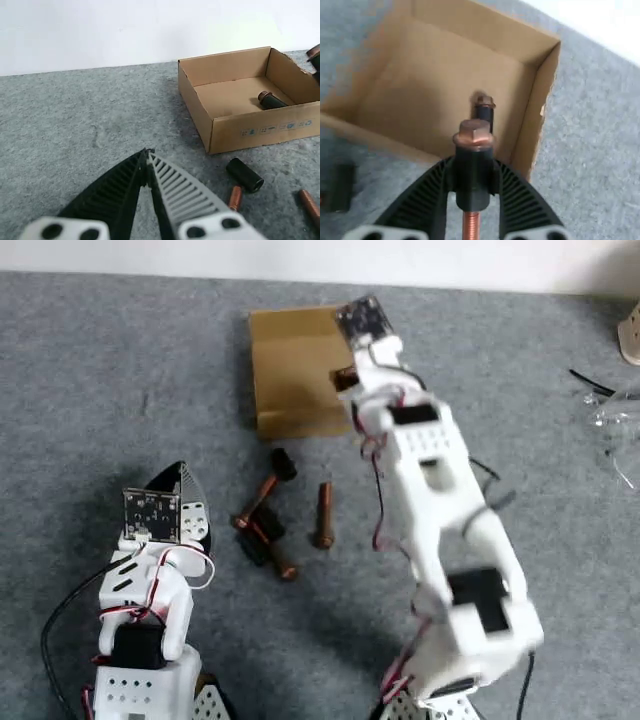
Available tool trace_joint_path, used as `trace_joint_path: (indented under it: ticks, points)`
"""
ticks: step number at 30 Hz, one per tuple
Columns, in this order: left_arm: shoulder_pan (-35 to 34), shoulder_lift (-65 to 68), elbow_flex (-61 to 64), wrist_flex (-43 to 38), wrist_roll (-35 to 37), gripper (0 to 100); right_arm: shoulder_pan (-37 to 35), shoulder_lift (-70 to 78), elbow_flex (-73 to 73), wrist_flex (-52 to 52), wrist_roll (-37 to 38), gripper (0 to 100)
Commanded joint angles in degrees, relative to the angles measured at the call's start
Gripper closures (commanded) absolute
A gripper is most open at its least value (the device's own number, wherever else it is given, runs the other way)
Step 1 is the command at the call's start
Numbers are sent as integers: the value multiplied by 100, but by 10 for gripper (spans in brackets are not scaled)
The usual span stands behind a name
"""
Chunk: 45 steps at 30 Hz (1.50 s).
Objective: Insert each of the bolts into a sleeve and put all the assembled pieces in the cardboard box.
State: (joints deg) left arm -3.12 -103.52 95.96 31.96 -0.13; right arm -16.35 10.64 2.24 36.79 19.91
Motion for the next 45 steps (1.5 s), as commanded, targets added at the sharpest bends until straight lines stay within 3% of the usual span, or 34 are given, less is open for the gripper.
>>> trace_joint_path:
  ticks: [1,12,19,40,45]
  points:
    - [31,-31,119,-97,-26,990,84,734,-2026,593,-62,993]
    - [57,-31,119,-97,-26,990,180,3002,-5710,2097,-62,993]
    - [57,-31,119,-97,-26,990,321,4215,-6932,2510,-53,993]
    - [57,-31,119,-132,-26,990,330,5666,-7275,2545,-44,991]
    - [57,-31,119,-132,-26,989,312,5666,-7284,3002,-18,900]
